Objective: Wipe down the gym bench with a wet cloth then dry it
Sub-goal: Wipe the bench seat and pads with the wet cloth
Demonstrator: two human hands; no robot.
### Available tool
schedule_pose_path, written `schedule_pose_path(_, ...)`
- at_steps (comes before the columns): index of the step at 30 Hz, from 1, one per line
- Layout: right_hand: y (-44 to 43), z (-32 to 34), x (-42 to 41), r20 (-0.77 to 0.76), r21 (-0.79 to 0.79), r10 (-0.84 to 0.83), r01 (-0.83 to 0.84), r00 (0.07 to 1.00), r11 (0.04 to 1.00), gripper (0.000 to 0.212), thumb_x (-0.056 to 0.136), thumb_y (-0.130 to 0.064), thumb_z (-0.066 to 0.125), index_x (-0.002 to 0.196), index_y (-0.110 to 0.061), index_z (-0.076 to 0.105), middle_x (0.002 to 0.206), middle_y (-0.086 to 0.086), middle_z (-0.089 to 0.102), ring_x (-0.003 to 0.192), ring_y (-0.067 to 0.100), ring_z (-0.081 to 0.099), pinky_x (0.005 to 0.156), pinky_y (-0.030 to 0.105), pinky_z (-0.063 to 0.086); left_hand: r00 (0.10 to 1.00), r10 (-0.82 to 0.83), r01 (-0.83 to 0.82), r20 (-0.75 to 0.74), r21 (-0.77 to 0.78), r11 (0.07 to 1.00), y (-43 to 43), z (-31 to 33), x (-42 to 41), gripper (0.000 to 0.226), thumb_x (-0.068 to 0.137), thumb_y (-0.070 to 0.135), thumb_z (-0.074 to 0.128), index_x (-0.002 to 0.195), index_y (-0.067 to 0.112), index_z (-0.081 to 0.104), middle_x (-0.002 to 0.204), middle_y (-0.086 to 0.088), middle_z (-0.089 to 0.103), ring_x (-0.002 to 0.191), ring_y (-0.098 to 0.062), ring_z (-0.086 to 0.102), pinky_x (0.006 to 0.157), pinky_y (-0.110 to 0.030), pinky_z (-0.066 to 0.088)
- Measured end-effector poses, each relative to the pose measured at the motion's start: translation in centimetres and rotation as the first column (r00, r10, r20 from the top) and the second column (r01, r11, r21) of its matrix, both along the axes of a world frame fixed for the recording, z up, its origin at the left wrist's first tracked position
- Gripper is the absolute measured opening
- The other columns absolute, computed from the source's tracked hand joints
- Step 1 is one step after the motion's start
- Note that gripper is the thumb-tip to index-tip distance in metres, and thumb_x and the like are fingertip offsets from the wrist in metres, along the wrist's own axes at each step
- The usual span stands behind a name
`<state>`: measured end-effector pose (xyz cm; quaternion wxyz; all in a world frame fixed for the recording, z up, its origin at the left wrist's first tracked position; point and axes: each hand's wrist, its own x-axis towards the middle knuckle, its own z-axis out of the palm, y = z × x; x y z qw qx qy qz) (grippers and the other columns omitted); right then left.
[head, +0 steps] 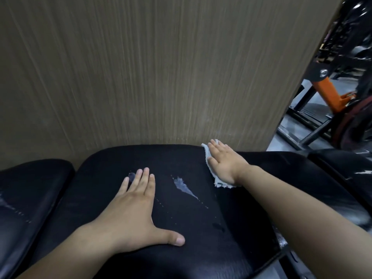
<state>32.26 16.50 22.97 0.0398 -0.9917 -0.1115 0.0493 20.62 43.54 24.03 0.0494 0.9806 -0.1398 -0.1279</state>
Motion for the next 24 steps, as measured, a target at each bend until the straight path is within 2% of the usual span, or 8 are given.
schedule_pose_path(7,0.7,0.6,-4.6,-0.034,0.005,0.104,-0.104,0.994,0.995,0.059,0.106,-0.035,0.013,0.156,-0.012,-0.009,0.163,0.001,-0.018,0.148,0.013,-0.021,0.114,0.023,-0.016,0.999,-0.023,0.023,0.039,-0.005,1.000,0.2,0.6,-0.9,0.156,0.043,0.106,0.034,0.151,0.010,-0.025,0.154,-0.006,-0.039,0.141,-0.015,-0.038,0.122,-0.040,-0.011)
schedule_pose_path(12,1.2,0.6,-11.3,-0.057,0.016,0.153,-0.152,0.987,0.988,0.060,0.105,-0.040,0.012,0.154,-0.016,-0.014,0.161,-0.003,-0.023,0.142,0.006,-0.030,0.115,0.023,-0.018,0.996,-0.044,0.044,0.081,0.001,0.999,1.0,1.1,-2.3,0.147,0.052,0.103,0.030,0.150,0.010,-0.026,0.153,-0.008,-0.040,0.141,-0.018,-0.037,0.122,-0.040,-0.011)
schedule_pose_path(15,1.5,0.4,-14.8,-0.062,-0.009,0.148,-0.149,0.987,0.989,0.066,0.098,-0.048,0.002,0.153,-0.018,-0.016,0.160,-0.005,-0.026,0.143,0.008,-0.032,0.117,0.024,-0.018,0.998,-0.023,0.022,0.066,0.012,1.000,2.4,1.4,-3.1,0.143,0.055,0.103,0.028,0.150,0.010,-0.026,0.154,-0.008,-0.038,0.142,-0.019,-0.035,0.122,-0.039,-0.011)
schedule_pose_path(19,2.7,-0.1,-18.0,-0.050,-0.022,0.143,-0.145,0.988,0.989,0.083,0.082,-0.063,-0.017,0.153,-0.018,-0.017,0.159,-0.006,-0.027,0.144,0.009,-0.031,0.116,0.025,-0.019,0.999,0.031,-0.031,0.012,0.031,0.999,5.2,1.7,-4.0,0.147,0.050,0.104,0.028,0.150,0.010,-0.024,0.157,-0.008,-0.033,0.145,-0.018,-0.030,0.122,-0.039,-0.008)
schedule_pose_path(22,3.7,-0.3,-18.5,-0.027,-0.015,0.117,-0.118,0.993,0.993,0.084,0.083,-0.061,-0.014,0.154,-0.017,-0.015,0.159,-0.004,-0.025,0.145,0.010,-0.028,0.115,0.024,-0.020,0.997,0.070,-0.068,-0.032,0.046,0.997,7.0,1.8,-4.2,0.152,0.046,0.105,0.030,0.152,0.010,-0.021,0.158,-0.008,-0.031,0.146,-0.018,-0.027,0.122,-0.038,-0.007)
schedule_pose_path(24,4.2,-0.1,-18.2,-0.026,0.004,0.104,-0.104,0.994,0.995,0.075,0.091,-0.054,-0.004,0.155,-0.016,-0.013,0.161,-0.003,-0.023,0.146,0.010,-0.027,0.115,0.024,-0.020,0.994,0.087,-0.084,-0.061,0.045,0.995,7.9,1.8,-4.1,0.154,0.043,0.106,0.031,0.153,0.010,-0.019,0.159,-0.008,-0.030,0.146,-0.017,-0.027,0.122,-0.037,-0.007)
